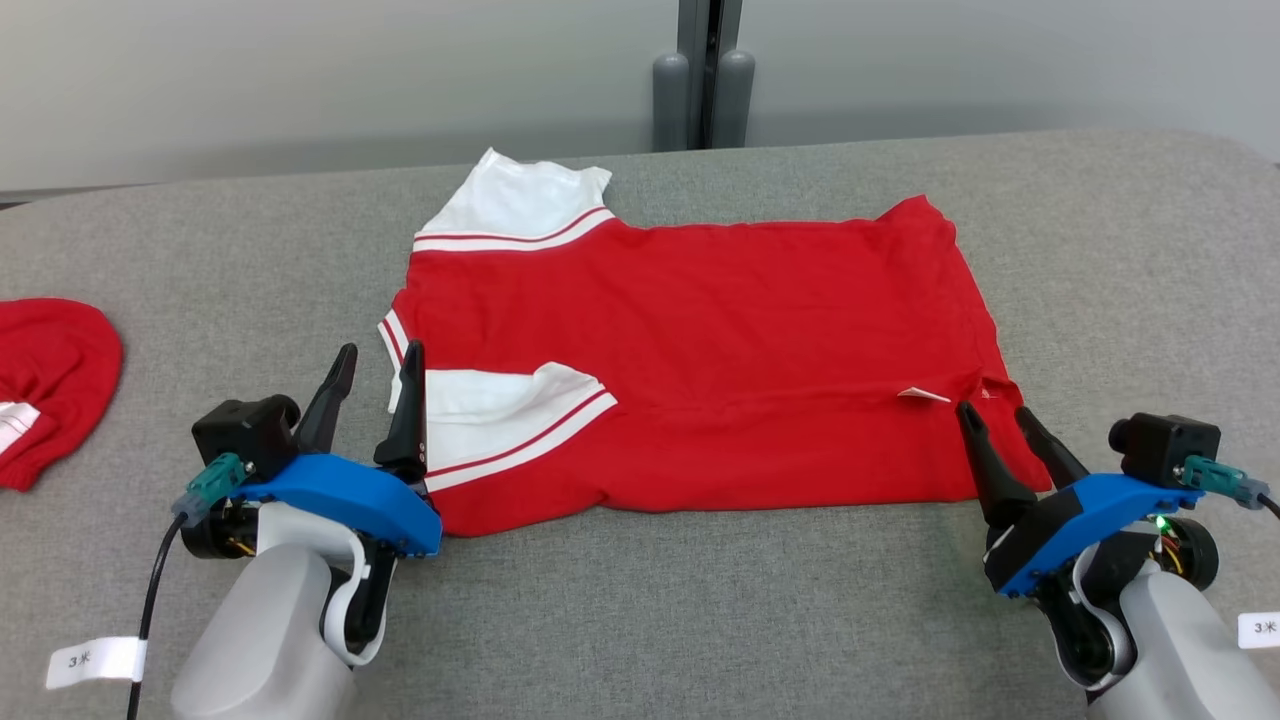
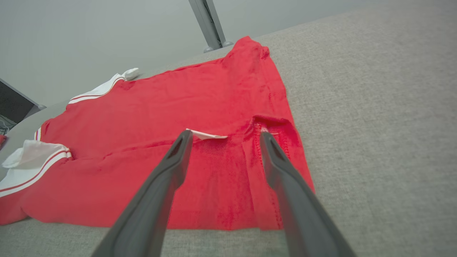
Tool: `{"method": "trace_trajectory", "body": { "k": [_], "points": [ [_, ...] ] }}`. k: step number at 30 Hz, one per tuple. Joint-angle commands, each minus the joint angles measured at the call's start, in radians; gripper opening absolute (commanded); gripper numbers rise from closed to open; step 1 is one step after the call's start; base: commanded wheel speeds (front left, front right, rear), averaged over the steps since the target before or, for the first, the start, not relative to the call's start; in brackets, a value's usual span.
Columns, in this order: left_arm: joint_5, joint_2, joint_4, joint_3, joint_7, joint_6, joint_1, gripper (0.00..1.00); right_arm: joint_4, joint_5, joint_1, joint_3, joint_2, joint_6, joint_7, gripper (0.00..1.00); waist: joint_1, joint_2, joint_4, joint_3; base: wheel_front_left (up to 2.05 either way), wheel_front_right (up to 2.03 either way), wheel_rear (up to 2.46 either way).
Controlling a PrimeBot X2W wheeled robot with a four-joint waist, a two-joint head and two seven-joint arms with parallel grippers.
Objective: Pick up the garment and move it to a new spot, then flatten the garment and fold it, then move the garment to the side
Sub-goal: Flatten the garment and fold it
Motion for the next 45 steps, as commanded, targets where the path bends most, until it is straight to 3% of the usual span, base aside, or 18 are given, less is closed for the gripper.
{"method": "trace_trajectory", "body": {
  "k": [1, 10, 18, 29, 30, 31, 32, 33, 34, 45],
  "points": [
    [0.003, 0.001, 0.0, 0.003, -0.005, -0.008, 0.005, 1.0, 0.003, 0.002, 0.009, 0.002, -0.009, 0.0, -0.007, 1.0, -0.0001, 0.0, -0.002, -0.005, 0.0, 0.0, 0.0],
    [0.025, 0.028, 0.011, 0.019, -0.009, -0.006, 0.137, 1.0, 0.038, -0.025, 0.058, 0.009, -0.07, 0.0, -0.031, 1.0, -0.0001, 0.0, -0.003, -0.034, 0.0, 0.0, 0.0],
    [0.017, 0.015, 0.063, 0.009, -0.009, -0.005, 0.19, 1.0, 0.101, -0.043, 0.031, 0.035, -0.06, 0.0, -0.034, 1.0, -0.0001, 0.0, -0.002, -0.029, 0.0, 0.0, 0.0],
    [0.003, -0.012, 0.166, -0.041, 0.01, -0.008, 0.14, 1.0, 0.221, -0.092, -0.049, 0.079, -0.046, 0.0, -0.07, 1.0, -0.0001, 0.0, -0.005, 0.011, 0.0, 0.0, 0.0],
    [0.0, -0.016, 0.171, -0.048, 0.012, -0.008, 0.136, 1.0, 0.231, -0.09, -0.053, 0.081, -0.043, 0.0, -0.071, 0.87, -0.0001, 0.0, -0.005, 0.012, 0.0, 0.0, 0.0],
    [-0.004, -0.02, 0.174, -0.054, 0.011, -0.008, 0.13, 0.74, 0.237, -0.09, -0.059, 0.087, -0.04, 0.0, -0.082, 0.29, -0.0001, 0.0, -0.004, 0.014, 0.0, 0.0, 0.0],
    [-0.006, -0.021, 0.174, -0.059, 0.01, -0.009, 0.124, 0.3, 0.242, -0.098, -0.065, 0.096, -0.041, 0.0, -0.091, 0.0, -0.0001, 0.0, -0.004, 0.015, 0.0, 0.0, 0.0],
    [-0.011, -0.022, 0.168, -0.061, 0.008, -0.009, 0.119, 0.07, 0.246, -0.097, -0.068, 0.103, -0.041, 0.0, -0.103, 0.0, -0.0001, 0.0, -0.003, 0.014, 0.0, 0.0, 0.0],
    [-0.015, -0.022, 0.161, -0.061, 0.005, -0.009, 0.116, 0.0, 0.251, -0.087, -0.069, 0.104, -0.036, 0.0, -0.115, 0.0, -0.0001, 0.0, -0.003, 0.012, 0.0, 0.0, 0.0],
    [-0.059, 0.012, -0.002, 0.034, -0.008, 0.002, 0.245, 0.0, 0.235, -0.012, 0.007, 0.15, -0.033, 0.0, -0.203, 0.0, -0.0001, 0.0, -0.01, -0.079, 0.0, 0.0, 0.0]
  ]
}}
